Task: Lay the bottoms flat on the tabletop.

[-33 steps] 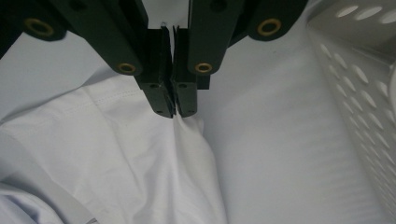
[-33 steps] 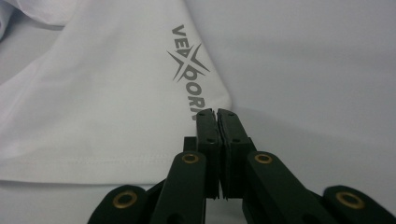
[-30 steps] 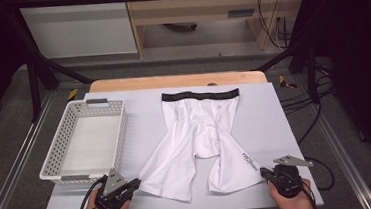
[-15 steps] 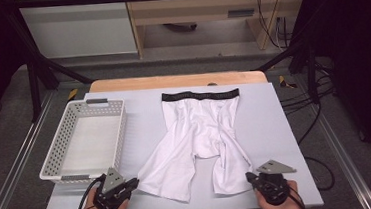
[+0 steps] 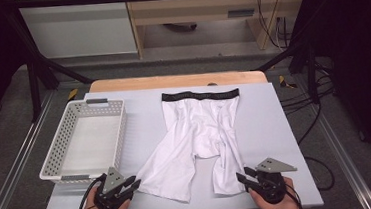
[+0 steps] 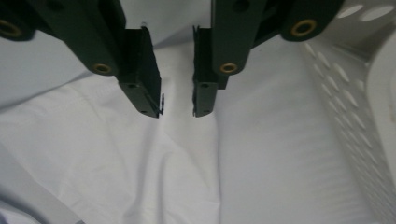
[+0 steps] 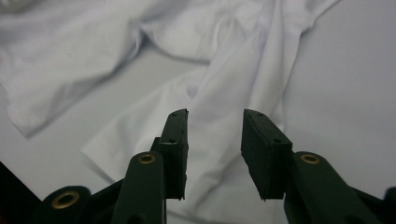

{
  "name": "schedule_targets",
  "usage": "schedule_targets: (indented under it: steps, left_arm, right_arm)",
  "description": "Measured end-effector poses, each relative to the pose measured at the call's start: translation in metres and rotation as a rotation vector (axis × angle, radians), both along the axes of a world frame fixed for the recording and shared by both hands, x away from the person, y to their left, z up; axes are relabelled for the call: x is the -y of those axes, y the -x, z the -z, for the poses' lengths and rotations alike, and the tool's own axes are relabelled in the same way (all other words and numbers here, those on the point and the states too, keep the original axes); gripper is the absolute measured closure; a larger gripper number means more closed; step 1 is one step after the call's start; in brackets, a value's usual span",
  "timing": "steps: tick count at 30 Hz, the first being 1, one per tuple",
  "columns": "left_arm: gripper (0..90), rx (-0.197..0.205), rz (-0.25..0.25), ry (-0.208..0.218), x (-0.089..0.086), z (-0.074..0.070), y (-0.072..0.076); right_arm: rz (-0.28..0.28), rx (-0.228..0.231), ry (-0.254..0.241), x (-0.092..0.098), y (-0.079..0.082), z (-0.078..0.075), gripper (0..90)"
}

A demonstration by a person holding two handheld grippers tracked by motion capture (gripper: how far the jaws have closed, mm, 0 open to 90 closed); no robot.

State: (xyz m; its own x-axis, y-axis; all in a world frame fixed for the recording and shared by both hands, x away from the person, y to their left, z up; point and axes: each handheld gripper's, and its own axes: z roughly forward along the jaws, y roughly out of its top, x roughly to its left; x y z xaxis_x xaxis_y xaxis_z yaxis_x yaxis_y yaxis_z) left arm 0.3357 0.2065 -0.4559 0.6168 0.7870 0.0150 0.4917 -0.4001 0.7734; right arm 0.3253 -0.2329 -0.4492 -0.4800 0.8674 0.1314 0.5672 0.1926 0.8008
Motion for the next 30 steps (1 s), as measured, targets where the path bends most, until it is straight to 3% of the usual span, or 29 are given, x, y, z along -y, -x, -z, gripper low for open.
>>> schedule_targets:
  steps: [2, 5, 10, 15, 21, 24, 30]
  left_arm:
    - [65.8, 0.0, -0.006, 0.014, -0.001, 0.0, -0.002]
    - [60.1, 0.003, -0.008, 0.023, 0.0, 0.0, -0.002]
    - [58.6, 0.008, -0.005, 0.021, 0.001, 0.0, 0.0]
    - [58.6, 0.001, 0.0, 0.009, 0.002, 0.001, -0.002]
    - [58.4, 0.001, 0.002, 0.004, 0.003, 0.002, -0.002]
    - [58.4, 0.004, 0.0, 0.003, 0.002, 0.001, -0.001]
    - [58.5, 0.01, -0.007, 0.006, 0.001, -0.001, -0.001]
  right_arm:
    - [0.064, 0.048, -0.004, 0.007, -0.009, -0.005, 59.2]
    - [0.137, 0.024, 0.004, 0.016, -0.04, -0.002, 61.4]
    - [0.132, -0.033, 0.008, 0.015, -0.092, 0.011, 61.6]
    - [0.149, -0.097, -0.027, 0.012, -0.127, 0.024, 64.9]
    - [0.121, -0.129, -0.055, 0.005, -0.14, 0.033, 72.4]
    - [0.11, -0.114, -0.021, 0.0, -0.142, 0.033, 89.5]
    - [0.178, -0.081, 0.058, 0.014, -0.144, 0.019, 90.0]
